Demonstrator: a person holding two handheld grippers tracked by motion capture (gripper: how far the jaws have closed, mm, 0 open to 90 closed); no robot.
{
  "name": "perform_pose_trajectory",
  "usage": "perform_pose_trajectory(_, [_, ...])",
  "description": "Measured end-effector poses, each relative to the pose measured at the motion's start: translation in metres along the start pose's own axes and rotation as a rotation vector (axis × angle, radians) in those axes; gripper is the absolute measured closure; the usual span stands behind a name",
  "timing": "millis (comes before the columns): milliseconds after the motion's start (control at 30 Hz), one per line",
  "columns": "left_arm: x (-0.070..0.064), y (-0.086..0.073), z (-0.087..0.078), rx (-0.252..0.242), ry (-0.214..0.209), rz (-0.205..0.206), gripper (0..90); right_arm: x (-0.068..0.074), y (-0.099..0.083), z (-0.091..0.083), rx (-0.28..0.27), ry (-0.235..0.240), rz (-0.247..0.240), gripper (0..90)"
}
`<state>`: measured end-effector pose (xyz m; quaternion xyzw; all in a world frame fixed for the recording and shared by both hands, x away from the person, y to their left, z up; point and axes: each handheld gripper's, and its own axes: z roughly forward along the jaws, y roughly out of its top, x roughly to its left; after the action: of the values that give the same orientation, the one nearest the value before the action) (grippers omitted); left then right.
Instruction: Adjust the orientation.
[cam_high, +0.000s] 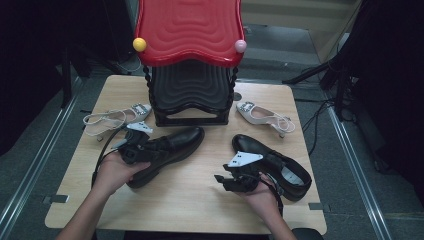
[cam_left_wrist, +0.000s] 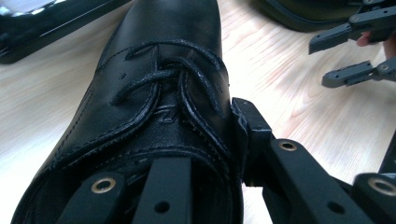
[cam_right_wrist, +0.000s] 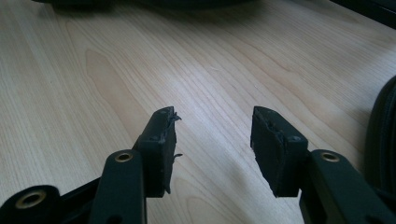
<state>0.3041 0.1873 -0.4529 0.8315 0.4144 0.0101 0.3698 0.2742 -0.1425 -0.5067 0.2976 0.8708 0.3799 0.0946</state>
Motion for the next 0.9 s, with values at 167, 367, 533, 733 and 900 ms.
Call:
perform_pose_trajectory(167, [-0.011,0.017,0.013,0.010,-0.022,0.031,77.3,-0.001,-0.003,-0.004,-0.009,-0.009,0.015,51.6])
perform_pose_trajectory(367, [-0.022,0.030,0.027,0.008,-0.025,0.043,77.3,-0.002,-0.005,-0.006,-0.016,-0.015,0.019,51.6])
perform_pose_trajectory(533, [-0.028,0.026,0.038,0.020,-0.022,0.036,77.2,-0.002,-0.004,-0.007,-0.021,-0.019,0.012,51.6])
perform_pose_trajectory(733, [-0.031,0.021,0.049,0.033,-0.015,0.030,75.9,-0.002,-0.004,-0.003,-0.010,-0.017,0.010,51.6])
perform_pose_trajectory(900, [-0.033,0.021,0.054,0.058,-0.067,0.031,62.9,-0.002,-0.004,-0.003,-0.009,-0.016,0.014,51.6])
